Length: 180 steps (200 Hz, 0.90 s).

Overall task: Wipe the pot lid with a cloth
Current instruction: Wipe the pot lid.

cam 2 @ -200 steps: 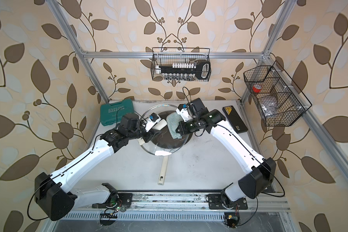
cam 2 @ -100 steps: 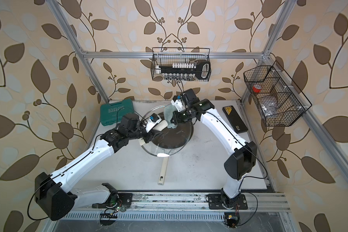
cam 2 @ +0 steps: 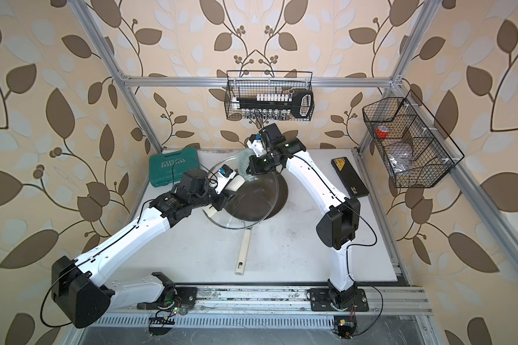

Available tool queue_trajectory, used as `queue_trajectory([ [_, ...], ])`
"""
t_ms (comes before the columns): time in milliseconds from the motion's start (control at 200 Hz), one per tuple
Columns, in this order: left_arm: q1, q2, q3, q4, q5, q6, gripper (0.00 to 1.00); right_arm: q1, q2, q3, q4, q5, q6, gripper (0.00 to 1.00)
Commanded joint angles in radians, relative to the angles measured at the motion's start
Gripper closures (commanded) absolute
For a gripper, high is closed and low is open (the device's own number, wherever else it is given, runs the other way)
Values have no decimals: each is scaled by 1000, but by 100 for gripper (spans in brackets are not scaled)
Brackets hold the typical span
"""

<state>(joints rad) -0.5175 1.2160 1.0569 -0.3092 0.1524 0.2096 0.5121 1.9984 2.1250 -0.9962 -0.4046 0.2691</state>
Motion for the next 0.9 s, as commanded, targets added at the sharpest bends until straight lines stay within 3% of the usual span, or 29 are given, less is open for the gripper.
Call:
queue_trajectory([
  [0, -3, -110, 63, 352, -93, -108, 100, 2, -57, -63, -7, 6, 11, 100],
  [435, -3, -59, 95, 385, -203, -240, 100, 69, -212, -304, 46, -4, 11, 100],
  [760, -4, -46, 106, 389, -230, -249, 100, 216, -302, -469, 129, 40, 71, 100],
  [895, -3, -50, 106, 380, -228, -251, 100, 223, -319, -485, 136, 62, 83, 100],
])
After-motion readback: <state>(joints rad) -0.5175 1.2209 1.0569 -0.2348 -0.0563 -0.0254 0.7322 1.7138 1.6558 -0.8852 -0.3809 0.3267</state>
